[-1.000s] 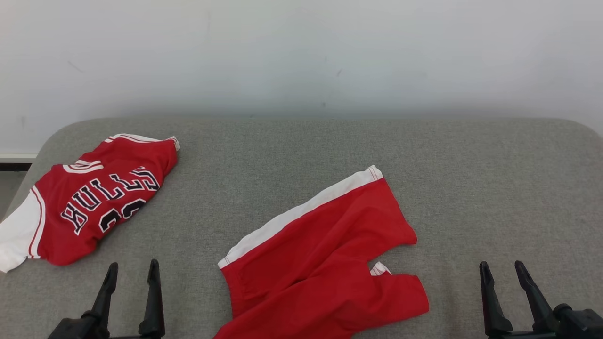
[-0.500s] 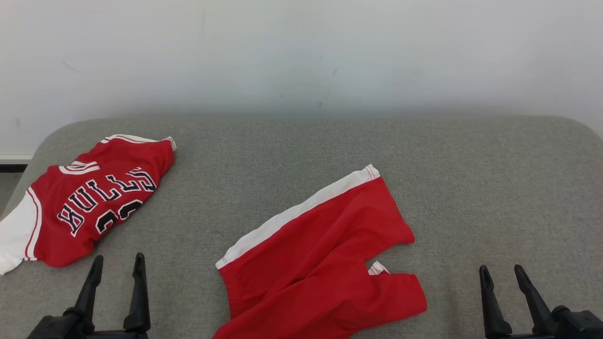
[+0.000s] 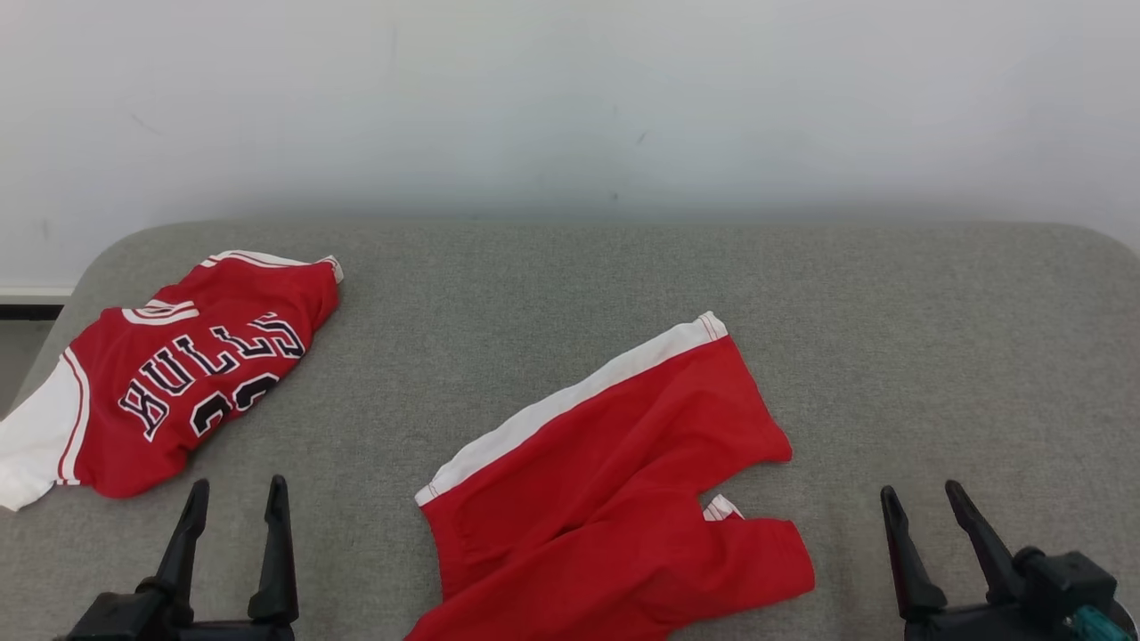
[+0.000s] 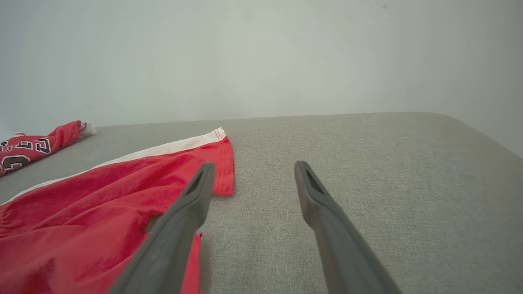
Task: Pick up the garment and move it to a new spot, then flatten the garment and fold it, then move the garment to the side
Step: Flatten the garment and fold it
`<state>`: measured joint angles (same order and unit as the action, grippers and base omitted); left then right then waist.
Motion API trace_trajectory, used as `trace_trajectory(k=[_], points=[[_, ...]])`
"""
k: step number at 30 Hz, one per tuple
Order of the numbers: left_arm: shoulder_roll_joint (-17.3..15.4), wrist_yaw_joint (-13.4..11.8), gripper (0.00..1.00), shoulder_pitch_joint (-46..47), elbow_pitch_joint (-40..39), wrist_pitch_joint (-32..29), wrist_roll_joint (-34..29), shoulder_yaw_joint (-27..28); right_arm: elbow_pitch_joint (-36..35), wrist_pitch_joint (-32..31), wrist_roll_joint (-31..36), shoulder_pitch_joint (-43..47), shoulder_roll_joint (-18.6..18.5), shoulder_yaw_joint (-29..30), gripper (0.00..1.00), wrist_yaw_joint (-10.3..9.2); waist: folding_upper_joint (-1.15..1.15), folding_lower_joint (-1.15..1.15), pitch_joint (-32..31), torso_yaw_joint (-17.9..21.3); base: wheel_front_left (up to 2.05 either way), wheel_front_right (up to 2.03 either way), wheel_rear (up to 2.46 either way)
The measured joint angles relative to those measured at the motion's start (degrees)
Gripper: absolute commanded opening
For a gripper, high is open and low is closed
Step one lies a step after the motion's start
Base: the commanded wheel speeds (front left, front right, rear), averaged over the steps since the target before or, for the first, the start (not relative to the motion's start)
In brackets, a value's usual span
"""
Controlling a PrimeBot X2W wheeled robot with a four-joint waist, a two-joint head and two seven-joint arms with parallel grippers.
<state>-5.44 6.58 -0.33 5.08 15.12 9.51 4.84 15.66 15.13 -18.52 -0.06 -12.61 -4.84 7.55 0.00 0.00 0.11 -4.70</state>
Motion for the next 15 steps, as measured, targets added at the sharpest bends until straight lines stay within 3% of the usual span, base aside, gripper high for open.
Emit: trace_trajectory(k=[15], points=[[1.81,0.59,1.0,5.09,1.53,0.0,-0.93,-2.53,17.59,-4.98,-3.04,-21.49,-6.47,-13.22,1.0,0.0,0.0,-0.01,3.35,-3.6,0.0,0.0,0.0]])
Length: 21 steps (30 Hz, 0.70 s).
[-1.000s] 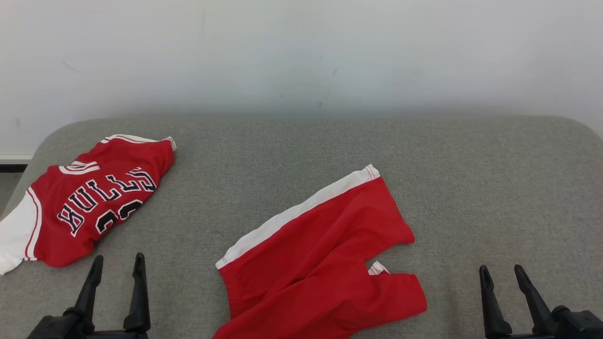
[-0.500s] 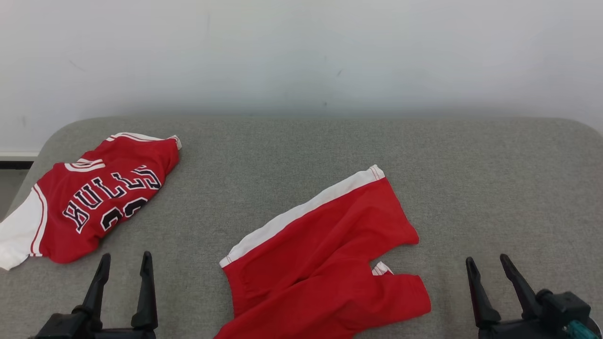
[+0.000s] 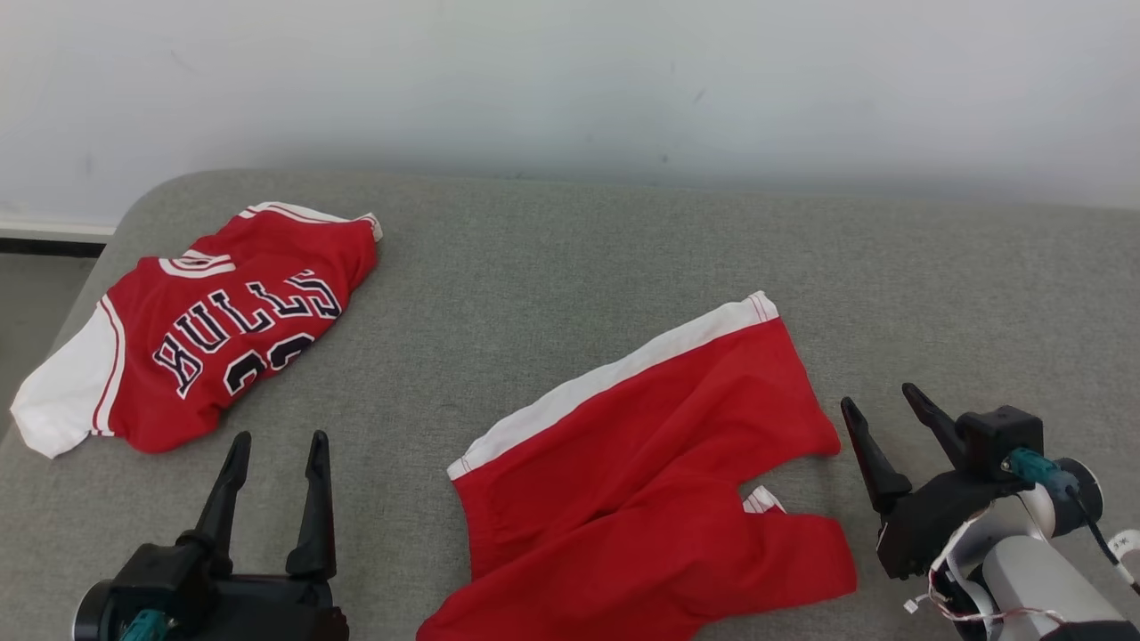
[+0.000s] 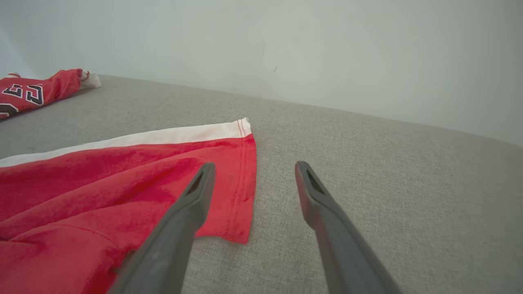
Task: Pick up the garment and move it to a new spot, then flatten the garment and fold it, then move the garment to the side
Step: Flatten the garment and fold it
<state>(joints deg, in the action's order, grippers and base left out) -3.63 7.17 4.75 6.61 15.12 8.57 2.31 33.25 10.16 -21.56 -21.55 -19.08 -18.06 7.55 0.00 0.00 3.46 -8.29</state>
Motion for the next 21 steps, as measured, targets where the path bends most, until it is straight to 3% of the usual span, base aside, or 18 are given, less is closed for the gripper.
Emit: trace_trajectory(k=[16,17,18,21], points=[[0.64,0.26,1.0,3.07,1.58,0.0,0.66,-2.4,18.96,-5.76,-10.18,-11.05,-1.27,-10.81,1.0,0.0,0.0,0.0,3.52,-5.61,0.0,0.0,0.0],[0.65,0.26,1.0,3.07,1.63,0.0,0.74,-2.44,19.54,-6.11,-10.91,-11.19,-1.22,-11.46,0.4,0.01,0.0,-0.01,3.65,-5.86,0.0,0.0,0.0],[0.64,0.26,1.0,3.07,1.66,0.0,0.79,-2.46,19.86,-6.06,-11.57,-11.25,-1.19,-12.07,0.0,0.01,0.0,0.0,3.77,-6.07,0.0,0.0,0.0],[0.65,0.33,1.0,3.07,1.78,0.0,0.85,-2.32,20.26,-4.61,-13.45,-12.09,-1.32,-13.39,0.0,0.0,0.0,0.0,3.85,-6.28,0.0,0.0,0.0]])
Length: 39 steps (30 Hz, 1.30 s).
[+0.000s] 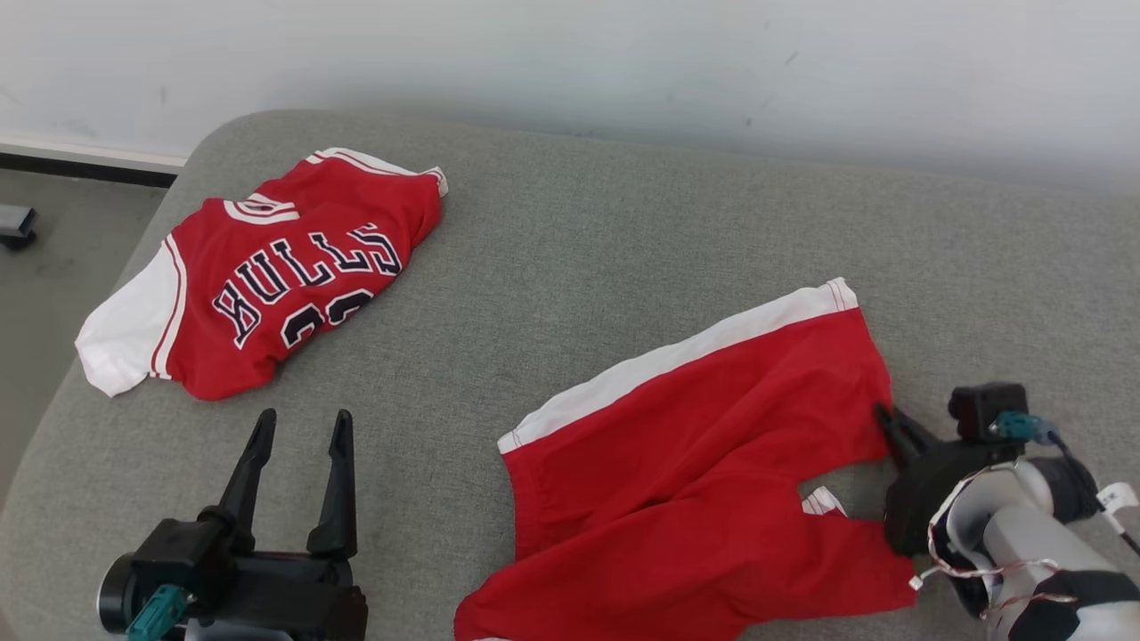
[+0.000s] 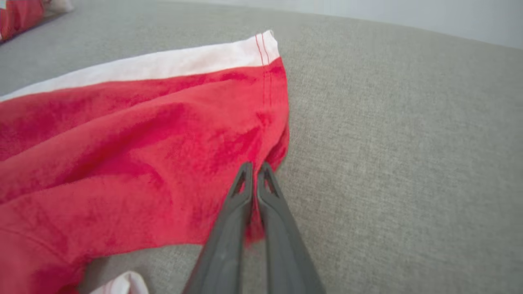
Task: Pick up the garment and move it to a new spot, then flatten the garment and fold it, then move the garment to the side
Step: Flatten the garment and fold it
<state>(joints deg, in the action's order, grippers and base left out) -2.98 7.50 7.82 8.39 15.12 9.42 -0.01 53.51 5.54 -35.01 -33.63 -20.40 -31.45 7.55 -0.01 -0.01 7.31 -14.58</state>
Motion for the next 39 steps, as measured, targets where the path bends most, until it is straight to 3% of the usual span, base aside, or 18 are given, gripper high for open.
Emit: trace_trajectory(k=[6,15,20,26,27,28,29,30,39], points=[[0.05,0.0,1.0,-0.72,0.08,0.0,0.0,0.89,-1.3,6.62,-1.22,-3.0,-2.55,-1.57,0.0,0.01,0.0,0.0,-0.94,1.17,0.0,0.0,0.0],[0.05,0.0,1.0,-1.05,0.07,0.0,0.69,0.36,-8.06,9.14,-1.82,-9.04,-6.94,-2.03,0.0,0.01,0.01,0.01,-1.69,3.2,0.0,0.0,0.0],[0.07,0.0,1.0,-0.59,0.24,0.0,1.4,-0.55,-9.09,8.62,-1.7,-14.72,-6.86,-3.41,0.0,0.01,0.01,0.0,-0.85,2.27,0.0,0.0,0.0],[0.07,-0.27,1.0,0.15,0.3,0.0,2.37,-1.79,-2.7,7.5,-1.31,-20.25,-4.79,-3.91,0.0,0.01,0.0,0.01,0.36,0.71,0.0,0.0,0.0],[0.07,-0.45,1.0,0.24,0.25,0.0,2.6,-2.22,-1.04,6.79,-1.32,-20.89,-4.48,-4.06,0.08,0.01,0.01,0.01,0.58,0.45,0.0,0.0,0.0],[0.07,-0.54,1.0,0.34,0.25,0.0,2.83,-2.57,0.68,6.26,-1.31,-21.3,-4.19,-4.38,0.52,0.01,0.0,0.01,0.8,0.19,0.0,0.0,0.0],[0.08,-0.66,1.0,0.44,0.27,0.0,2.86,-2.88,2.48,5.37,-1.31,-21.48,-3.94,-4.75,0.52,0.01,0.0,0.01,1.01,-0.04,0.0,0.0,0.0],[0.07,-0.79,1.0,0.61,0.29,0.0,2.89,-3.03,3.85,4.71,-1.31,-21.5,-3.68,-5.25,1.0,0.0,0.0,0.01,1.24,-0.24,0.0,0.0,0.0],[0.08,-1.27,1.0,1.11,0.46,0.0,2.72,-2.29,5.28,8.86,-2.92,-20.19,-4.28,-6.62,1.0,0.01,0.0,0.01,1.21,0.64,0.0,0.0,0.0]])
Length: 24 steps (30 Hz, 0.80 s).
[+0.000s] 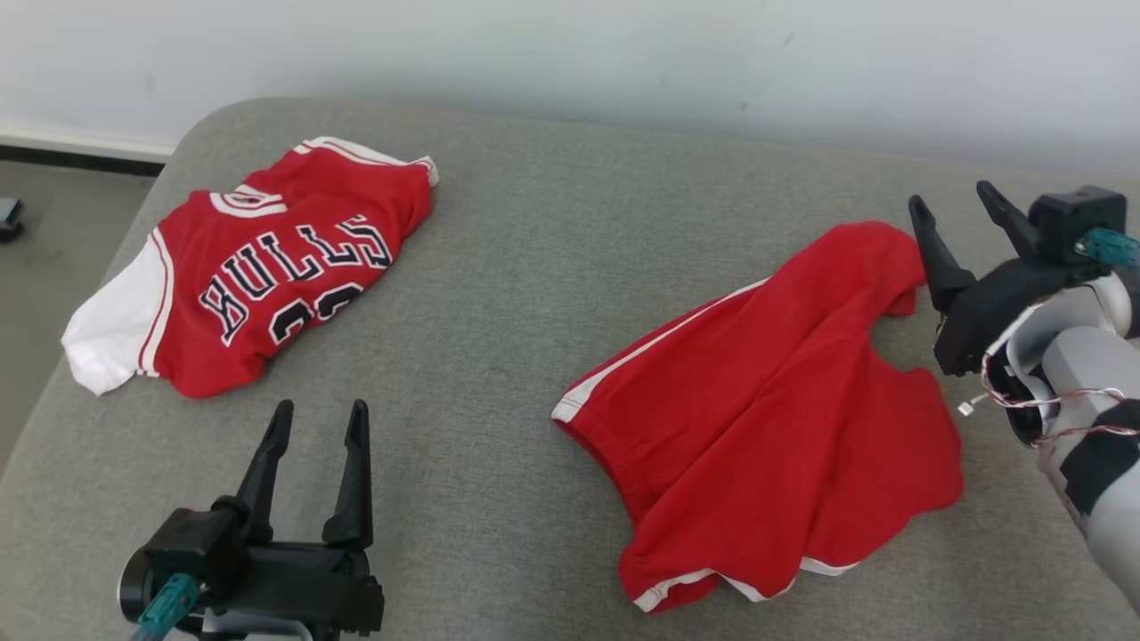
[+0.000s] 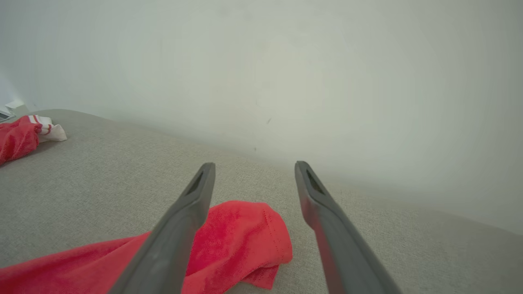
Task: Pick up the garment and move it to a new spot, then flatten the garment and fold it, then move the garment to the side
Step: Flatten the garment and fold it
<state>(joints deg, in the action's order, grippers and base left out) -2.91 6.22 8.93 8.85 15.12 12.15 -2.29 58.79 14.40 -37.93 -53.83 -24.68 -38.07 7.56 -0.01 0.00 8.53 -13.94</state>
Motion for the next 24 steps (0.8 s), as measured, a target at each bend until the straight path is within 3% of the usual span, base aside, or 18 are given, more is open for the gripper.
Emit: trace_trajectory(k=[4,12,24], points=[[-0.01,0.11,1.0,-0.36,-0.04,0.0,-1.14,1.23,-4.86,0.54,-0.12,2.94,-1.94,2.11,1.0,0.0,0.0,0.0,-0.9,1.52,0.0,0.0,0.0],[0.03,0.43,1.0,-1.71,-0.33,0.0,-2.34,3.37,-20.5,0.74,5.55,14.82,-3.81,15.19,1.0,0.0,0.0,0.0,-2.52,4.8,0.0,0.0,0.0],[0.04,0.86,1.0,-5.12,-1.44,0.0,-3.31,5.25,-41.74,0.74,13.16,41.56,2.58,32.59,1.0,-0.01,0.01,0.01,-5.77,8.25,0.0,0.0,0.0]])
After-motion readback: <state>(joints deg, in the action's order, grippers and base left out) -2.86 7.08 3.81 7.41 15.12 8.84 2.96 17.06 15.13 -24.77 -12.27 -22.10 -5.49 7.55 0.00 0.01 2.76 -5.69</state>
